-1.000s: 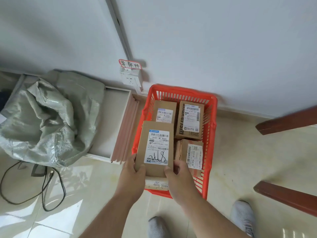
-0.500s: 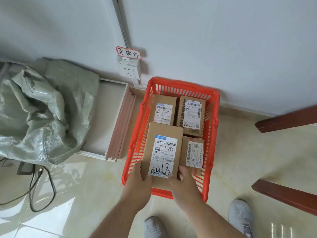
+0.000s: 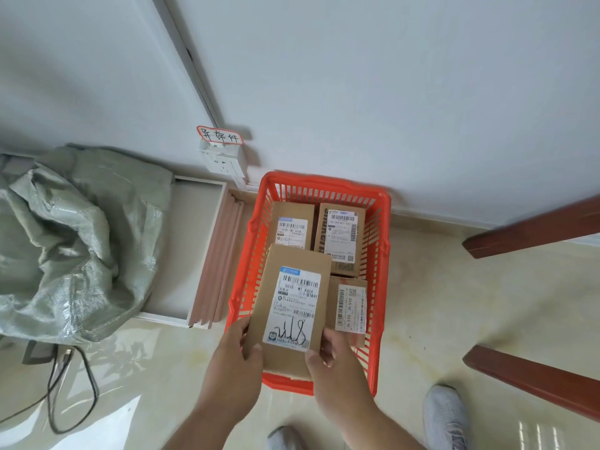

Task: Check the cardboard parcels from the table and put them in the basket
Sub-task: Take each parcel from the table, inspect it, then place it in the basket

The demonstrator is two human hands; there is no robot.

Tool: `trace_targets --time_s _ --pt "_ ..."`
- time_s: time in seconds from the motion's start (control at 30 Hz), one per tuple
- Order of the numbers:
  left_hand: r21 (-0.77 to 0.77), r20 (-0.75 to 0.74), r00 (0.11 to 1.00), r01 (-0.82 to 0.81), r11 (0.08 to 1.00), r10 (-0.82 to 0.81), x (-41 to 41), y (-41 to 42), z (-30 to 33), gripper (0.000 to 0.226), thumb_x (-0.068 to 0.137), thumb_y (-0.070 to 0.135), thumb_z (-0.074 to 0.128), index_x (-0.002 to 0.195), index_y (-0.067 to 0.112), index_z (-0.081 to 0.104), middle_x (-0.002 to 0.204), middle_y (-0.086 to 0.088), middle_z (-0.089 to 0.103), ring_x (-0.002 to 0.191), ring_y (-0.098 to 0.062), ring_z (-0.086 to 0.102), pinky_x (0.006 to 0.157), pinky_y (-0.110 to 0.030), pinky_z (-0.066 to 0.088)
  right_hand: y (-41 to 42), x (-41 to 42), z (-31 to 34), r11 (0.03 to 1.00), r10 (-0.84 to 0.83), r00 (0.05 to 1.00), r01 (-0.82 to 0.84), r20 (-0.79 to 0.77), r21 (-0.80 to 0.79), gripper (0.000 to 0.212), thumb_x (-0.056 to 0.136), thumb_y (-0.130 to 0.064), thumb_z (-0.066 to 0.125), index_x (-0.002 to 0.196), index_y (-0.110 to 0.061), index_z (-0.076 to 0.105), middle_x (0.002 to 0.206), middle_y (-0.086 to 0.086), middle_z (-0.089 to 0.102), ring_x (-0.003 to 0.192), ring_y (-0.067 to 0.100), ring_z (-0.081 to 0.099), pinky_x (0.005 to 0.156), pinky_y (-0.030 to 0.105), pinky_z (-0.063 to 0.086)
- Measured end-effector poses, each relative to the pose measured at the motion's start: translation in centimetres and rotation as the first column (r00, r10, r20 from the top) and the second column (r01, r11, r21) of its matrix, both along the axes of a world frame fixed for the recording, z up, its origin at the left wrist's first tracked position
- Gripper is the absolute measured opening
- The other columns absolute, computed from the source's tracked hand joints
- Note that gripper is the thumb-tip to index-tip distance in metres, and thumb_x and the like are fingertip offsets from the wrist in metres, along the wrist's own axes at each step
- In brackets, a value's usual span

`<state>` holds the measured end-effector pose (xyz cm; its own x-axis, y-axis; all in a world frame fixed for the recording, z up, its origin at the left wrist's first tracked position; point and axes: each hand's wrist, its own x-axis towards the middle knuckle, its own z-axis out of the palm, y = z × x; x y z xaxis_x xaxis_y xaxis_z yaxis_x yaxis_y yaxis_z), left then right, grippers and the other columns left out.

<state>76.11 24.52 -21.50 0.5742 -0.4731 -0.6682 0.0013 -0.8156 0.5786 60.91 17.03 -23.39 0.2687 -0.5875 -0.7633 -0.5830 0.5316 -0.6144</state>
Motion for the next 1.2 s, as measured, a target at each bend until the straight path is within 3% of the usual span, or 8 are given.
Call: trace_targets --time_s 0.13,0.23,0.33,0.5,0.73,0.93,1.13,1.2 --pt "0.004 0.012 1.000 0.020 1.000 -0.020 -1.2 1.4 0.4 0.051 0.103 0.004 0.056 0.130 0.047 0.048 0.116 0.034 0.063 0.107 0.014 0.060 0.078 -0.005 0.042 1.7 -1.1 0.4 1.000 0.009 1.000 -0.009 -0.007 -0.015 0.045 0.106 -0.013 0.057 0.141 -0.041 0.054 0.125 -0.029 0.069 0.115 -0.011 0.064 0.092 0.009 0.051" --pt "0.027 0.014 0.999 0.043 0.999 -0.043 -1.6 1.0 -0.3 0.051 0.105 0.010 0.054 0.145 0.042 0.048 0.120 0.028 0.065 0.107 0.009 0.061 0.080 -0.009 0.043 1.1 -0.9 0.0 1.000 -0.018 1.000 0.019 -0.014 0.022 0.044 0.107 -0.015 0.056 0.132 -0.051 0.055 0.122 -0.031 0.069 0.115 -0.009 0.064 0.084 0.008 0.051" --pt "0.065 0.029 0.995 0.096 0.993 -0.098 -1.6 0.2 -1.2 0.052 0.106 0.015 0.052 0.154 0.033 0.044 0.126 0.019 0.064 0.110 -0.007 0.062 0.087 -0.024 0.045 0.2 -0.5 -0.4 0.999 -0.021 0.999 0.022 -0.026 0.038 0.042 0.107 -0.014 0.056 0.127 -0.050 0.060 0.122 -0.029 0.071 0.115 -0.004 0.065 0.089 0.016 0.054" --pt "0.106 -0.038 0.993 0.115 0.988 -0.112 -2.9 -0.1 -2.1 0.042 0.108 0.014 0.050 0.148 0.026 0.051 0.121 0.017 0.064 0.107 -0.010 0.061 0.086 -0.023 0.043 -0.8 -1.1 -1.9 0.999 0.049 0.991 -0.047 -0.124 0.018 0.031 0.107 -0.023 0.054 0.119 -0.051 0.062 0.119 -0.029 0.067 0.108 0.002 0.064 0.098 0.036 0.057" --pt "0.102 0.036 0.996 0.072 0.992 -0.076 -3.6 0.0 -2.1 0.043 0.108 0.020 0.051 0.150 0.030 0.047 0.113 0.028 0.057 0.098 -0.002 0.057 0.077 -0.021 0.042 -0.3 -1.9 -2.5 0.999 0.023 0.996 -0.025 -0.089 -0.020 0.036 0.106 -0.020 0.058 0.123 -0.050 0.065 0.115 -0.033 0.072 0.110 -0.004 0.068 0.098 0.027 0.055" --pt "0.122 -0.060 0.996 0.075 0.990 -0.068 -3.8 0.3 -2.4 0.060 0.106 0.017 0.055 0.162 0.025 0.033 0.152 0.010 0.053 0.134 -0.014 0.051 0.113 -0.031 0.042 -0.6 -2.1 -2.1 0.997 0.024 0.995 -0.016 -0.102 0.078 0.033 0.106 -0.021 0.058 0.124 -0.047 0.066 0.120 -0.030 0.070 0.117 -0.002 0.062 0.088 0.022 0.051" --pt "0.091 -0.005 1.000 0.023 0.996 -0.022 -3.5 0.6 -2.6 0.055 0.104 0.015 0.058 0.155 0.032 0.045 0.140 0.012 0.062 0.125 -0.011 0.058 0.098 -0.026 0.045 -0.8 -2.5 -1.8 0.998 0.033 0.992 -0.026 -0.122 0.060 0.036 0.106 -0.020 0.060 0.128 -0.047 0.061 0.118 -0.029 0.070 0.105 -0.006 0.067 0.092 0.019 0.053" --pt "0.106 -0.001 0.999 0.033 0.994 -0.033 -3.4 0.9 -2.6 0.055 0.102 0.014 0.060 0.153 0.032 0.047 0.136 0.014 0.063 0.122 -0.009 0.058 0.095 -0.025 0.043 -0.8 -2.6 -1.7 0.996 0.045 0.992 -0.037 -0.114 0.078 0.035 0.105 -0.017 0.060 0.125 -0.045 0.060 0.110 -0.031 0.068 0.095 -0.010 0.065 0.082 0.012 0.050"
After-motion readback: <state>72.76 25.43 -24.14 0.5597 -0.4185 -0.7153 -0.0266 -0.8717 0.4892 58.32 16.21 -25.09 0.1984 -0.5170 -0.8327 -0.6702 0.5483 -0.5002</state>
